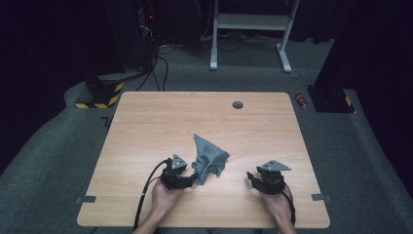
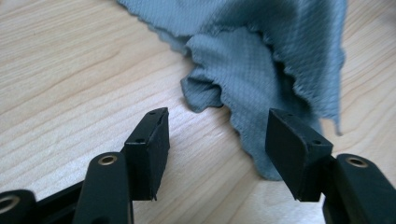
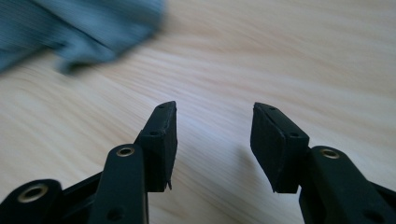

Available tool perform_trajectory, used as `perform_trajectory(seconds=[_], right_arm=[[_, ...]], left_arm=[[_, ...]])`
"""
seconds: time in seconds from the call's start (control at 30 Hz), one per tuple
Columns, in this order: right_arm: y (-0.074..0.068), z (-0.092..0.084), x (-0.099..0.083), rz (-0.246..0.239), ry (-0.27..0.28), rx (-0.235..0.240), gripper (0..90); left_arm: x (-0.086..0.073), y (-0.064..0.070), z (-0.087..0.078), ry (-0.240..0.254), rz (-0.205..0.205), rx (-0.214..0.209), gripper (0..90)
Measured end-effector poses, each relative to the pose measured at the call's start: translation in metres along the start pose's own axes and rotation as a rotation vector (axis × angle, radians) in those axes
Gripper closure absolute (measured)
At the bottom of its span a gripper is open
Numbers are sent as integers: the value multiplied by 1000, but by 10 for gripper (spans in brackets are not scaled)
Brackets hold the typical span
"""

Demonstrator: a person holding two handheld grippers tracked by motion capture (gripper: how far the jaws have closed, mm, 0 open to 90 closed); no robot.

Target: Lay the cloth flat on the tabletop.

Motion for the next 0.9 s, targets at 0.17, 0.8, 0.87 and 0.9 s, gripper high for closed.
perform_trajectory(seconds=[0.17,0.8,0.87,0.9], right_arm=[[-43,-1,31,-99,65,94,513],[-104,48,78,-239,17,182,746],[-102,51,78,-260,12,167,860],[-102,51,78,-260,12,167,860]], left_arm=[[-1,1,3,34,38,51,399],[-2,0,3,31,26,64,360],[-2,0,3,30,25,64,359],[-2,0,3,30,25,64,358]])
Point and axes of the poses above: each handheld gripper's, and its own axes: z roughly forward along the jaws, x roughly out of its top, y roughly to its right, the point moved 8 cm from there along z, roughly forward along the jaws, and after that the axes turned 1 degree about -z, right-handed, at the moved point
